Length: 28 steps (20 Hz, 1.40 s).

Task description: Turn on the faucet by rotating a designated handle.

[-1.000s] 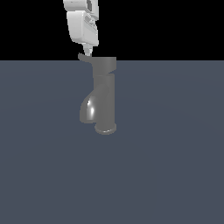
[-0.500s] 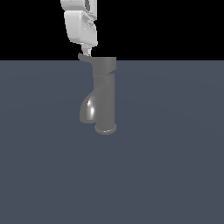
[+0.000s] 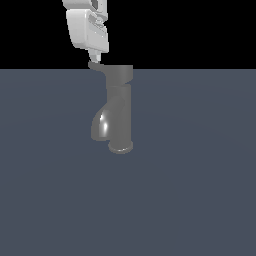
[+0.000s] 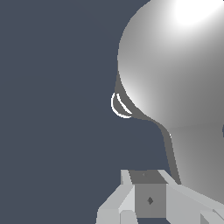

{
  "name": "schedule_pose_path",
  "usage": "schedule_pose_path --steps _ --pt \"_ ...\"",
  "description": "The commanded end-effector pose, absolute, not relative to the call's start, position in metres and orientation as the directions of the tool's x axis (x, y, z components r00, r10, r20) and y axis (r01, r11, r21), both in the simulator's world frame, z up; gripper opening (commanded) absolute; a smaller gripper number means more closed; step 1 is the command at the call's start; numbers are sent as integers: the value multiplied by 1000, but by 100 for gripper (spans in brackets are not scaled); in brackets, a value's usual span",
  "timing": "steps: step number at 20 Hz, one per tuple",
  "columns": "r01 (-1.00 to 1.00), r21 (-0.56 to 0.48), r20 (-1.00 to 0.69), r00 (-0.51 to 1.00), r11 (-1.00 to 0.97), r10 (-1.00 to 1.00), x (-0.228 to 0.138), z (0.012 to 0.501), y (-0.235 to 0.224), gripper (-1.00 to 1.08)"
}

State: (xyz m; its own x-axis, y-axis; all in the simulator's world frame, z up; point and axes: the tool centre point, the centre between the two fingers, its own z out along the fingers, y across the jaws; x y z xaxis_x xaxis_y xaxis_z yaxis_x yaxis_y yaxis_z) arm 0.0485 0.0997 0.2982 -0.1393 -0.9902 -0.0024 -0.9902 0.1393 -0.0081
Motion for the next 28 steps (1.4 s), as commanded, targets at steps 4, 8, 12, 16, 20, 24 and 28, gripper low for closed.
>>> schedule_pose_path --steps 4,8,12,16,20,24,28 --pt "-991 0 0 -136 136 -991 31 298 107 -100" --pt "-991 0 0 -136 136 -991 22 298 111 -100" --pt "-991 -7 2 -137 137 -991 22 298 112 -100" --pt "-991 -6 2 -137 137 -991 12 298 109 -100" --pt "-991 -5 1 -137 137 -991 3 298 106 -100" --pt "-991 -4 1 -137 137 -991 -7 298 103 -100" --pt "-991 -3 1 -136 136 -991 -16 298 99 -100"
